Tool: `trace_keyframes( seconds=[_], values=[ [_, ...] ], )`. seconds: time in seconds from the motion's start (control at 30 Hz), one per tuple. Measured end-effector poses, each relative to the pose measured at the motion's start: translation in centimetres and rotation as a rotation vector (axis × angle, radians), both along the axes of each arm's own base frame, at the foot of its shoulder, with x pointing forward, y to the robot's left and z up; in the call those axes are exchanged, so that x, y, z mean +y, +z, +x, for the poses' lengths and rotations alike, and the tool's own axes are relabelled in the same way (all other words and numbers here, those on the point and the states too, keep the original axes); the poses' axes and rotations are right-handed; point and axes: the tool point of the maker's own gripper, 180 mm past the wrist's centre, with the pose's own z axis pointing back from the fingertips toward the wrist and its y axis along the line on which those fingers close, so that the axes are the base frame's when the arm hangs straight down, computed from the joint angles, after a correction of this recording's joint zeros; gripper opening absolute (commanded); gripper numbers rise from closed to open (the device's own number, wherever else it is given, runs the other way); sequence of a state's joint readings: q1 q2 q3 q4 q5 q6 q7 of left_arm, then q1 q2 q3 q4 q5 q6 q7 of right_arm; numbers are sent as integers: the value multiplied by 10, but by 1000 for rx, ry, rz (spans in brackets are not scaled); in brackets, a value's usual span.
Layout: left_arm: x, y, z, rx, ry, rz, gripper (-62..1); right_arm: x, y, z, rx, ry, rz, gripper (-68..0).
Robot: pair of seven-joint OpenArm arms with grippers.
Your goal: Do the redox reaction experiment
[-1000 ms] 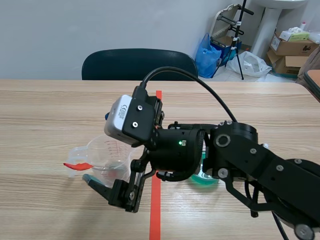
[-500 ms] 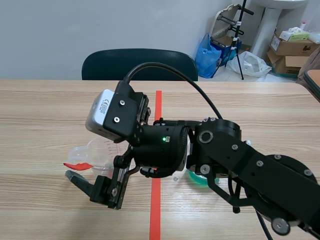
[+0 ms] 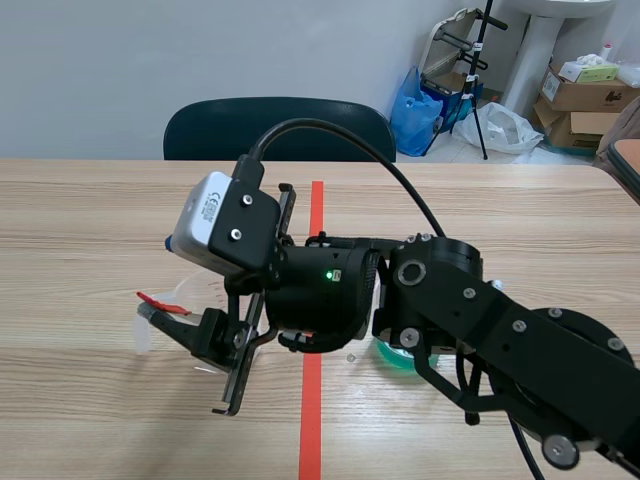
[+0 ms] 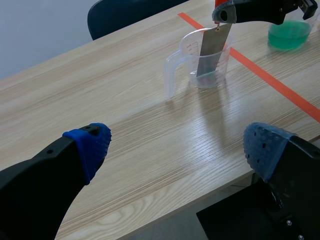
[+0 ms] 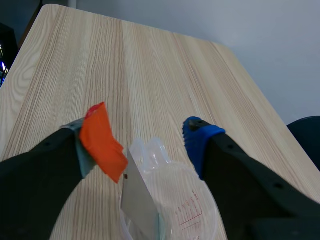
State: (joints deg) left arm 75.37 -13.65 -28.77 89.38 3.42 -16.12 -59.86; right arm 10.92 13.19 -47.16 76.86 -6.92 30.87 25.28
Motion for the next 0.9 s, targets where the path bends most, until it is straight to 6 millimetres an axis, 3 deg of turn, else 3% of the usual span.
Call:
trace_keyframes(
  seconds=[0.17,0.4,0.9],
  values=[
    [0,0,0,0,0,0,-46,-1,1,0,-1,2,5,-553],
    [0,0,0,0,0,0,-46,-8,1,-1,-10,11,18,-670],
    [0,0,0,0,0,0,-46,-7,2,5,35,-30,-11,-669]
  ],
)
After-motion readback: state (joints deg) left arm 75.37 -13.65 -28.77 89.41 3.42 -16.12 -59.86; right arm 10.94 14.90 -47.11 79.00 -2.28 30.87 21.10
